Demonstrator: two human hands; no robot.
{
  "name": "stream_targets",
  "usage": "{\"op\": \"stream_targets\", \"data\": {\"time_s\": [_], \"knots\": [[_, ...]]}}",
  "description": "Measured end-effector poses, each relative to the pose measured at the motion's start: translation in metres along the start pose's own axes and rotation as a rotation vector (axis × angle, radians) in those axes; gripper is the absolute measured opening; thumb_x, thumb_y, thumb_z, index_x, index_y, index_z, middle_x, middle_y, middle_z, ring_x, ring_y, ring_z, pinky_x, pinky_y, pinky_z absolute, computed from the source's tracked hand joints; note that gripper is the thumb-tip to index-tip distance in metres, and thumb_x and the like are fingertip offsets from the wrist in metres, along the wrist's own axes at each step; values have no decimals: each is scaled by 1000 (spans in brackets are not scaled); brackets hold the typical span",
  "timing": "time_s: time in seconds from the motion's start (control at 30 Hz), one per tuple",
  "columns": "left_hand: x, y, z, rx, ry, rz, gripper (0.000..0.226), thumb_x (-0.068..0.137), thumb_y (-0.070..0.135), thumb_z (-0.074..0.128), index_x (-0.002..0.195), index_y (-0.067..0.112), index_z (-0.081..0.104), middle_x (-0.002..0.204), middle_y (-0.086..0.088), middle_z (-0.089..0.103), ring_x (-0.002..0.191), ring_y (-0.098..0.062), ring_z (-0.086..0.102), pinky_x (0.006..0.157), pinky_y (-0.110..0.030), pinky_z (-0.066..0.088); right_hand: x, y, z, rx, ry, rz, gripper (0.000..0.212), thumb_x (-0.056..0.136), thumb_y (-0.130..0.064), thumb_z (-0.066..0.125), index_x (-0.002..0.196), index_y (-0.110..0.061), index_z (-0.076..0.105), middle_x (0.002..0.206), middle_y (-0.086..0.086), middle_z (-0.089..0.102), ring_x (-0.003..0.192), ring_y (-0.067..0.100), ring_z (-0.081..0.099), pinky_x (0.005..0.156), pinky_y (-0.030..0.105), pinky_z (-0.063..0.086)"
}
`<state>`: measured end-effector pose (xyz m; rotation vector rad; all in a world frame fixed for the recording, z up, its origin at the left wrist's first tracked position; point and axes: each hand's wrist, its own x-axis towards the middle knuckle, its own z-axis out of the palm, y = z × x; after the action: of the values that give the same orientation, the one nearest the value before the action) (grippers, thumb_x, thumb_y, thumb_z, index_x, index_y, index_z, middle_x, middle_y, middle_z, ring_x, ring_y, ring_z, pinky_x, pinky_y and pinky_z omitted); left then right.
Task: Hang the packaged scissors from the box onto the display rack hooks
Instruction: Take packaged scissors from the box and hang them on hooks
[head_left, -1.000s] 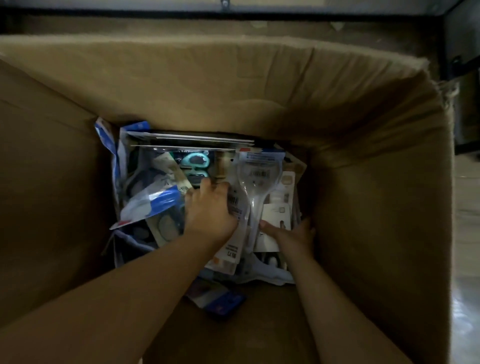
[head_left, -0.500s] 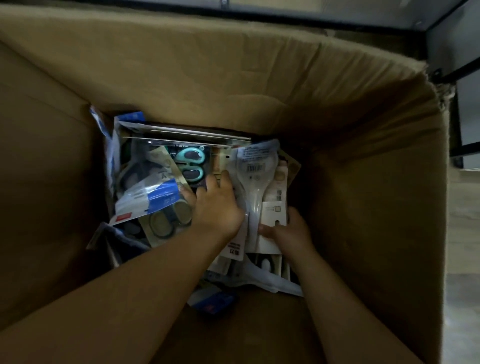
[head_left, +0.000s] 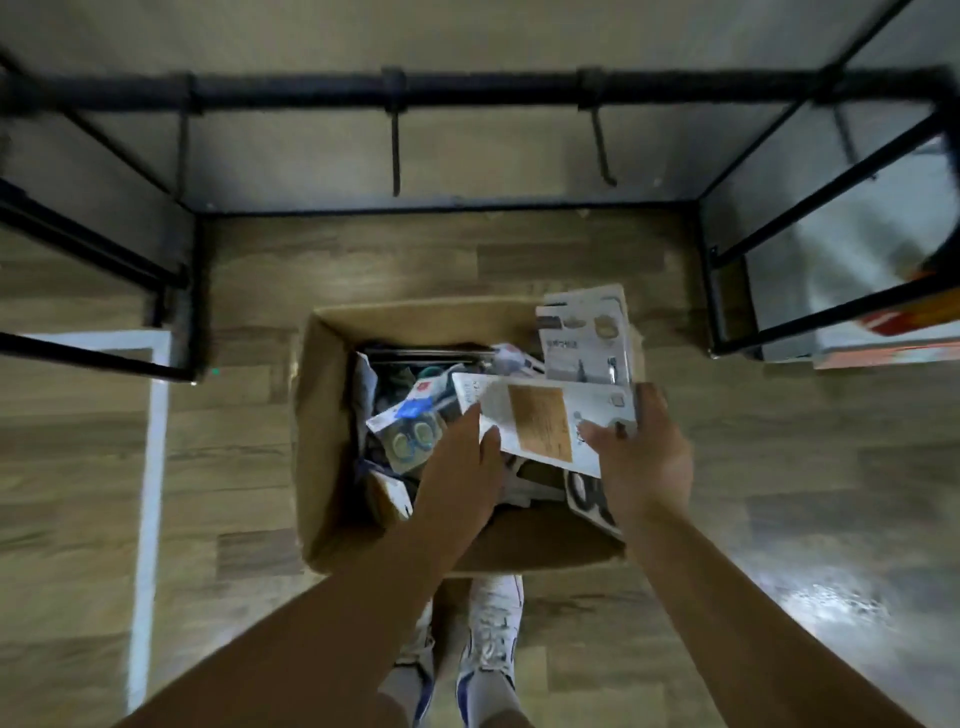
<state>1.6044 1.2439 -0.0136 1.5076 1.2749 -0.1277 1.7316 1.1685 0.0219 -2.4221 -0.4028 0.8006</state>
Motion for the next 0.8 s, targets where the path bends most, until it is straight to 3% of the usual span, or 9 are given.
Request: {"op": "stream_targets", "data": {"time_s": [0.1, 0.2, 0.27, 0.33, 0.37, 0.43, 0.53, 0.67, 0.8], "knots": [[-60, 49, -30, -183, 36, -48, 60, 94, 43, 47, 147, 24, 27, 148, 1, 36, 130, -23, 43, 108, -39, 36, -46, -42, -52, 145, -38, 32, 29, 83, -15, 68, 100, -31, 50, 100, -9, 62, 93, 15, 61, 80, 39, 56], [-98, 100, -75, -225, 195, -47, 61, 86, 36, 65, 138, 15, 39, 129, -5, 49, 120, -25, 50, 83, -4, 40, -89, -80, -99, 293, -56, 29, 32, 80, -11, 71, 98, -30, 52, 99, -7, 66, 93, 15, 64, 76, 33, 57], [-115, 133, -111, -200, 187, -25, 58, 79, 29, 73, 126, 8, 48, 117, -7, 55, 112, -27, 55, 88, -18, 47, -115, -107, -134, 355, -39, -22, 33, 78, -10, 73, 93, -31, 52, 97, -7, 66, 90, 13, 65, 70, 27, 56], [-137, 157, -145, -143, 94, -24, 77, 58, 50, 81, 115, 6, 54, 110, -11, 62, 101, -28, 62, 90, -47, 51, -138, -132, -168, 417, -29, -85, 33, 77, -10, 74, 87, -31, 50, 91, -9, 65, 82, 7, 64, 61, 18, 54], [-145, 163, -160, -188, 43, -40, 82, 51, 53, 83, 112, 5, 56, 108, -12, 64, 98, -28, 64, 89, -50, 52, -149, -144, -184, 449, -28, -112, 33, 78, -9, 74, 83, -31, 50, 87, -11, 63, 78, 3, 62, 55, 13, 52], [-183, 195, -186, -264, 21, -5, 51, 64, 35, 83, 102, 11, 58, 100, -7, 66, 93, -22, 64, 88, -41, 52, -168, -169, -217, 508, -19, -178, 32, 77, -6, 74, 82, -29, 51, 84, -11, 63, 76, 0, 61, 51, 11, 50], [-234, 230, -216, -419, 24, 81, 12, 81, 14, 72, 83, 14, 60, 80, -1, 67, 75, -17, 63, 61, -25, 52, -198, -203, -264, 553, -35, -317, 32, 76, -4, 73, 86, -27, 54, 87, -10, 65, 73, 0, 65, 52, 11, 50], [-288, 253, -246, -955, -157, 70, 16, 71, 9, 67, 85, 6, 62, 84, -11, 71, 73, -20, 70, 55, -24, 55, -226, -232, -315, 636, -81, -455, 29, 76, 1, 71, 92, -19, 57, 88, -3, 67, 77, 3, 68, 56, 16, 52], [-332, 274, -253, -1153, -142, 190, 39, 70, 15, 65, 109, 8, 63, 106, -11, 71, 93, -21, 68, 76, -32, 59, -247, -254, -346, 732, -125, -567, 26, 78, -1, 70, 99, -16, 63, 90, -2, 74, 83, 14, 70, 62, 23, 56]]}}
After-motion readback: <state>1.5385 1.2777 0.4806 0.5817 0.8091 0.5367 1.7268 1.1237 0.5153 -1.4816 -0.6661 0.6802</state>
